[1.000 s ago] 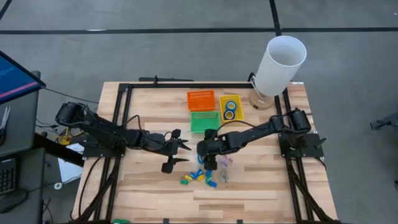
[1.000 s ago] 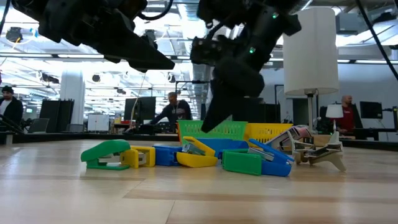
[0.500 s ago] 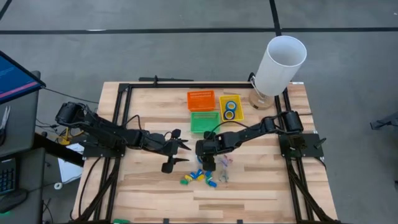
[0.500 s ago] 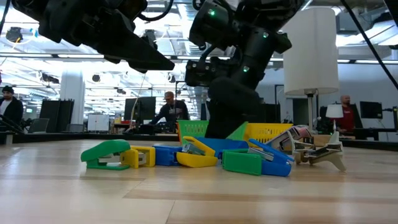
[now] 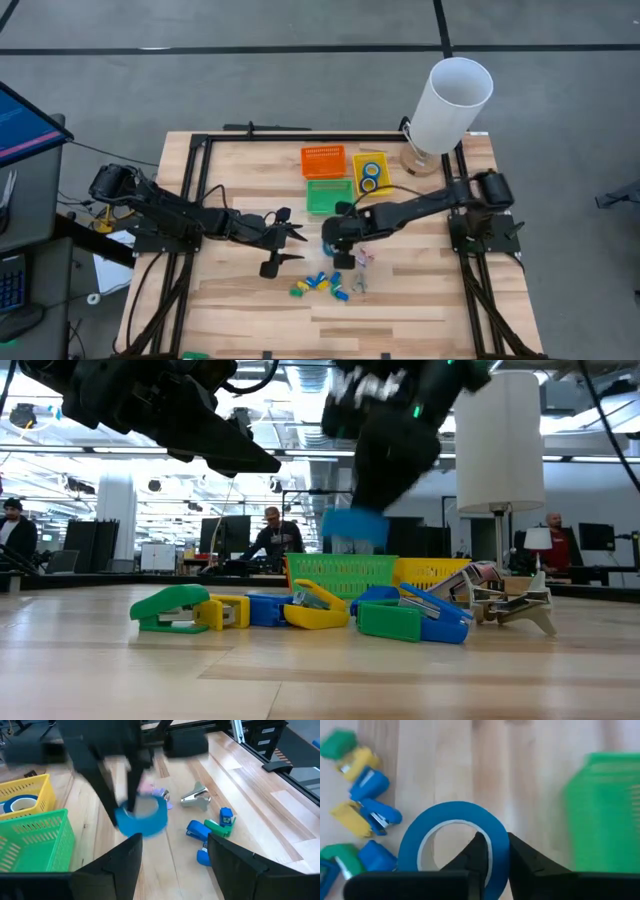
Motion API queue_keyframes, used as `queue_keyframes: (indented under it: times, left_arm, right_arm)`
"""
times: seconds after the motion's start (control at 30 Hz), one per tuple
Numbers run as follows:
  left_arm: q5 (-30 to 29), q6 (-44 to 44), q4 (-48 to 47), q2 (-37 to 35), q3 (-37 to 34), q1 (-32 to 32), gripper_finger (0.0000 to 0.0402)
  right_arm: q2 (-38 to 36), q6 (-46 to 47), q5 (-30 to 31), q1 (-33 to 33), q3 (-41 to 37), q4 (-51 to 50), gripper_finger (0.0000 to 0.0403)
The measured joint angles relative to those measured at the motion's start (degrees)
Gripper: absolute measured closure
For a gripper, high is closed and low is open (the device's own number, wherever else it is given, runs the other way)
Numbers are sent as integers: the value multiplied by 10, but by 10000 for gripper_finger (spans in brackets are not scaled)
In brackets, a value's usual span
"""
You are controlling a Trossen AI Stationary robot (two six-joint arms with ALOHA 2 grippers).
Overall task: Pick and place Stapler, Stapler remover, tape
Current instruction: Put the light blue tape into the yellow bin
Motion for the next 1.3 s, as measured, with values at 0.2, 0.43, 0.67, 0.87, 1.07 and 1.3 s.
queue_keyframes:
  times: [0.2, 0.43, 0.67, 0.87, 1.07, 1.3]
  left_arm:
    - [0, 0, 0, 0, 0, 0, 188]
    - [0, 0, 0, 0, 0, 0, 188]
    - [0, 0, 0, 0, 0, 0, 188]
    - [0, 0, 0, 0, 0, 0, 188]
    - [0, 0, 0, 0, 0, 0, 188]
    - [0, 0, 0, 0, 0, 0, 188]
  right_arm:
    - [-112, 1, 145, -36, 1, -75, 374]
    - [-166, 46, 190, -166, 1, -120, 353]
    - [-109, 75, 179, -278, 0, -134, 356]
    - [-38, 84, 140, -317, 0, -139, 350]
    - [-10, 83, 139, -314, 0, -145, 348]
    - [-11, 77, 166, -310, 0, -170, 347]
